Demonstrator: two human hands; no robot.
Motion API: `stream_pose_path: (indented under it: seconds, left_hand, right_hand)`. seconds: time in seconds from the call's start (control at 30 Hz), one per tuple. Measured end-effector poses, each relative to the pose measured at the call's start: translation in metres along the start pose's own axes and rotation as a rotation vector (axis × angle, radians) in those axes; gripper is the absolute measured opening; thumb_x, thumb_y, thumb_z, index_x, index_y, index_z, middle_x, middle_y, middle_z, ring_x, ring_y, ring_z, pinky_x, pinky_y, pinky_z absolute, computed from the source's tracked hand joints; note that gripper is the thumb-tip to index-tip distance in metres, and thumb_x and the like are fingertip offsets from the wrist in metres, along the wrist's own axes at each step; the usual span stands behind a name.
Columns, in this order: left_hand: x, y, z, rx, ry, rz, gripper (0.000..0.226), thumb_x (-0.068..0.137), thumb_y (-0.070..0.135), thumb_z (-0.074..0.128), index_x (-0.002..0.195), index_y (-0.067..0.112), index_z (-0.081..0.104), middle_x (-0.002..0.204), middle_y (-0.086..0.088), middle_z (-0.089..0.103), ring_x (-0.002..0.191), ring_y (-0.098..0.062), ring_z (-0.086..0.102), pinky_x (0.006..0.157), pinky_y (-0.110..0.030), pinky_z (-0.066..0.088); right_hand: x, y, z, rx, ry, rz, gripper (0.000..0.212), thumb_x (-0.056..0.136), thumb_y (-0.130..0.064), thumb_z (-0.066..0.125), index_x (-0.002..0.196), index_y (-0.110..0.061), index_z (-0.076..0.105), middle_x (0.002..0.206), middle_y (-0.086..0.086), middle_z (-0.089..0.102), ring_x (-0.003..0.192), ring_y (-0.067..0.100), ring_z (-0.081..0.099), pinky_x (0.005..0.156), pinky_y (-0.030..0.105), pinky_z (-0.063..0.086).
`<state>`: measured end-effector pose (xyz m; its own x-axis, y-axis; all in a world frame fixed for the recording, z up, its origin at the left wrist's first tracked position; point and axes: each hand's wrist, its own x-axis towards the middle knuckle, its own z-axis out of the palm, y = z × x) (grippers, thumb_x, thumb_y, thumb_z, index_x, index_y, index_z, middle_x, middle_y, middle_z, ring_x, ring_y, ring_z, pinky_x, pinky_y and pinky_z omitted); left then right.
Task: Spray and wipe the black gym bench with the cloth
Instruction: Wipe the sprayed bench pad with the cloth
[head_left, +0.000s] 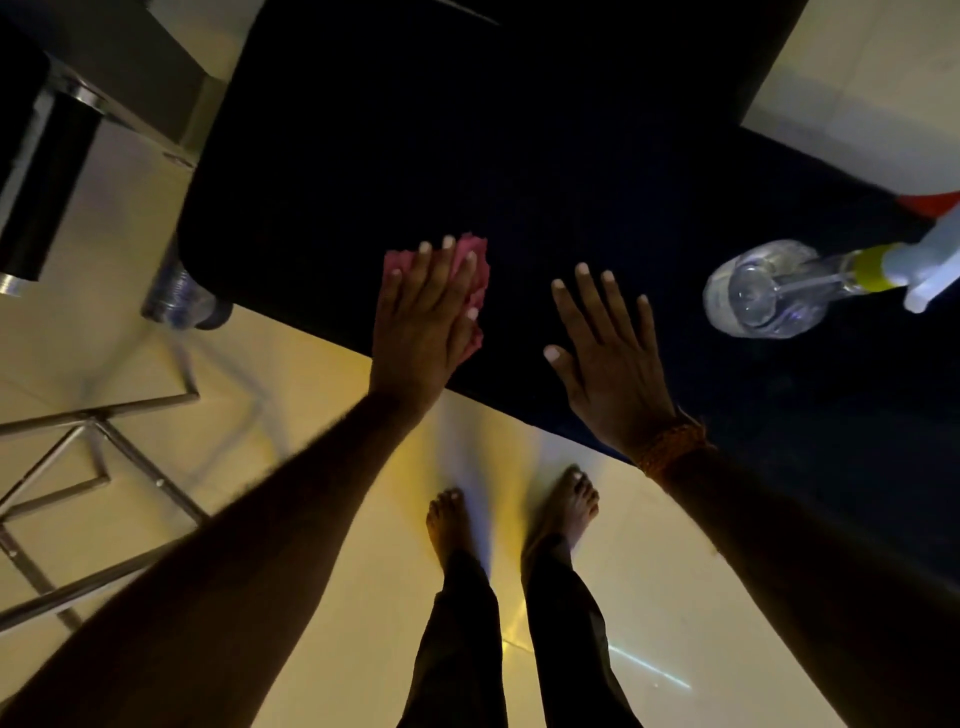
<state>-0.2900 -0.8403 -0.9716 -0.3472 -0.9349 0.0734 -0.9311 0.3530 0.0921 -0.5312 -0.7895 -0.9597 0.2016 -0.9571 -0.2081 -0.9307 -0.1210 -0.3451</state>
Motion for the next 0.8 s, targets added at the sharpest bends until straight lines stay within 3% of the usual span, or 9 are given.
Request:
stream_pose_path:
  seconds: [0.07, 0.2, 0.43, 0.6, 0.73, 0.8]
  left_hand:
    - [-0.01, 0.018, 0.002, -0.026, 0.026, -0.013, 0.051, 0.11, 0.032, 0.035, 0.158, 0.014, 0.036, 0.166, -0.01, 0.032, 0.154, -0.03, 0.028, 0.123, -0.051, 0.028]
    - [-0.045, 0.041, 0.001, -0.085, -0.04, 0.226, 0.053, 0.108, 0.034, 0.034, 0.156, 0.012, 0.04, 0.164, -0.012, 0.034, 0.153, -0.031, 0.032, 0.121, -0.052, 0.033]
    - [-0.022, 0.051, 0.003, -0.084, -0.012, 0.193, 0.053, 0.109, 0.034, 0.03, 0.158, 0.014, 0.036, 0.166, -0.011, 0.032, 0.154, -0.032, 0.029, 0.123, -0.053, 0.027]
    - [-0.029, 0.058, 0.004, -0.117, -0.092, 0.433, 0.054, 0.109, 0.035, 0.029, 0.157, 0.014, 0.038, 0.165, -0.01, 0.034, 0.153, -0.032, 0.03, 0.12, -0.056, 0.032]
    - [0.003, 0.066, 0.01, -0.104, -0.075, 0.269, 0.054, 0.111, 0.037, 0.02, 0.162, 0.019, 0.027, 0.17, -0.006, 0.023, 0.158, -0.028, 0.019, 0.125, -0.053, 0.021]
    - [-0.012, 0.078, 0.013, -0.113, -0.082, 0.314, 0.054, 0.111, 0.036, 0.026, 0.162, 0.019, 0.027, 0.17, -0.005, 0.022, 0.158, -0.028, 0.017, 0.125, -0.053, 0.02]
  right_hand:
    - [-0.006, 0.0, 0.0, 0.013, 0.006, 0.018, 0.066, 0.108, -0.051, 0.024, 0.166, -0.02, 0.017, 0.175, 0.008, 0.008, 0.162, 0.029, 0.005, 0.129, 0.059, 0.008]
    - [-0.022, 0.003, 0.001, 0.03, 0.013, 0.067, 0.066, 0.108, -0.051, 0.025, 0.166, -0.019, 0.018, 0.175, 0.007, 0.008, 0.162, 0.028, 0.004, 0.129, 0.059, 0.009]
    - [-0.055, 0.008, 0.005, 0.039, 0.022, 0.162, 0.068, 0.107, -0.052, 0.022, 0.166, -0.019, 0.015, 0.175, 0.006, 0.004, 0.162, 0.027, 0.0, 0.128, 0.06, 0.008]
    - [-0.071, 0.001, 0.004, 0.068, 0.049, 0.246, 0.07, 0.105, -0.055, 0.017, 0.166, -0.021, 0.014, 0.175, 0.005, 0.002, 0.162, 0.026, -0.002, 0.129, 0.06, 0.006]
    - [-0.081, 0.008, 0.01, 0.063, 0.065, 0.312, 0.069, 0.106, -0.055, 0.019, 0.166, -0.023, 0.012, 0.175, 0.005, 0.001, 0.162, 0.027, -0.003, 0.129, 0.06, 0.005]
    - [-0.087, 0.01, 0.013, 0.058, 0.074, 0.353, 0.069, 0.106, -0.055, 0.019, 0.167, -0.022, 0.012, 0.175, 0.005, 0.001, 0.162, 0.027, -0.002, 0.129, 0.06, 0.006]
